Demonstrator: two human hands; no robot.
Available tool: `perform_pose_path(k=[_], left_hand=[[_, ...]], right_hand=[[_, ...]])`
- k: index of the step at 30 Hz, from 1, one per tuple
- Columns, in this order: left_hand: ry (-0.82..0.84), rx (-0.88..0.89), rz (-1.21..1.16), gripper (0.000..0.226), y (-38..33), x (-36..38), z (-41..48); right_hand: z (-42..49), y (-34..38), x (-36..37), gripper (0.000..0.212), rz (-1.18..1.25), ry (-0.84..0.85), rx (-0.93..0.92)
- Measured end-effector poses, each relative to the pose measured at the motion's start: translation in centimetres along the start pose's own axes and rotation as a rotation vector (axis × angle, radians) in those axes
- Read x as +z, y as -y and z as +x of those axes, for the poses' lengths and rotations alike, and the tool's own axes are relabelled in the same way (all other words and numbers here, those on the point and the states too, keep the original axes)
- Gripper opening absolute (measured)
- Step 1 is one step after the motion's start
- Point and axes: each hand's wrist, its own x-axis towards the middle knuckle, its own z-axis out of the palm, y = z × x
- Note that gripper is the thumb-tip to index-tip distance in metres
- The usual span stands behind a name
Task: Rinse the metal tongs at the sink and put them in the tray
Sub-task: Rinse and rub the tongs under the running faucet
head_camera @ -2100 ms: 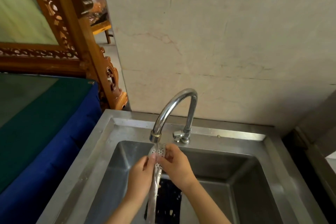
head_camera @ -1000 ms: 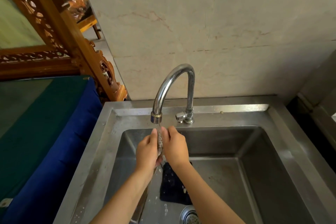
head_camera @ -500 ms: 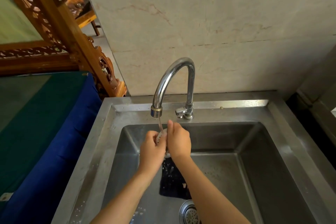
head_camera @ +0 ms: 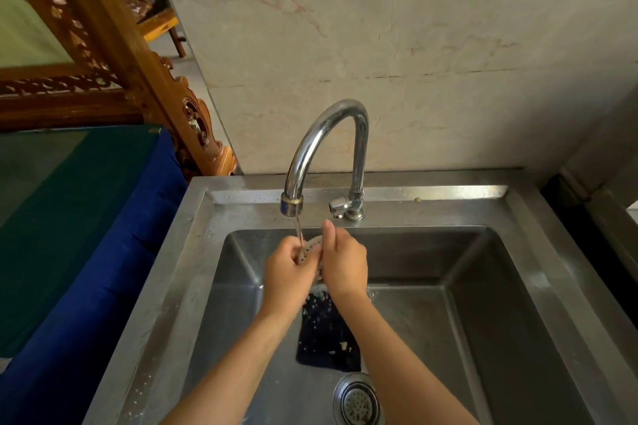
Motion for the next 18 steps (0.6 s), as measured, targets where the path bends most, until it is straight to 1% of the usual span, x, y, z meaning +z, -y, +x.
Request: perform_pose_path(k=[2,4,6,8,9,10,12,13,15,16,18], left_hand=[[-0.045,-0.009,0.010,0.035,0.0,-0.3,0.5],[-0.045,-0.054,-0.027,0.040,-0.1,-0.4,0.9],[-0.046,-0.113,-0.089,0.038,-0.3,-0.3,1.1],[-0.088,-0.141,-0.095,0.036,-0.4,-0.2,1.0],[-0.096,-0.142,-0.086,0.035,-0.3,-0.2,0.8],[-0.092,-0.137,-0.078,0.032,-0.2,-0.2,0.6],[-0.061,-0.103,-0.073,0.025,0.2,-0.2,0.0],[-0.048,-0.075,-0.067,0.021,0.4,-0.2,-0.2],[-0.038,-0.043,-0.045,0.023,0.5,-0.4,-0.4],[-0.041,-0.049,-0.048,0.026,0.5,-0.5,-0.3],[-0.056,-0.105,-0.087,0.032,0.6,-0.7,0.2]], right_hand=[[-0.3,0.1,0.2,0.036,0.117,0.094,-0.034],[-0.7,-0.1,0.3,0.025,0.237,0.191,-0.079],[-1.0,-0.3,0.6,0.003,0.324,0.278,-0.100],[-1.1,-0.5,0.8,0.013,0.305,0.256,-0.146],[-0.9,-0.5,0.8,0.008,0.262,0.196,-0.156],[-0.6,-0.2,0.8,0.005,0.229,0.141,-0.127],[-0.1,0.2,0.9,0.028,0.097,0.037,-0.049],[0.1,0.3,1.0,0.034,0.068,0.010,-0.015],[0.1,0.4,1.1,0.037,0.070,0.045,-0.009],[-0.1,0.4,1.2,0.033,0.101,0.102,-0.039],[-0.7,0.1,1.3,0.016,0.210,0.253,-0.112]])
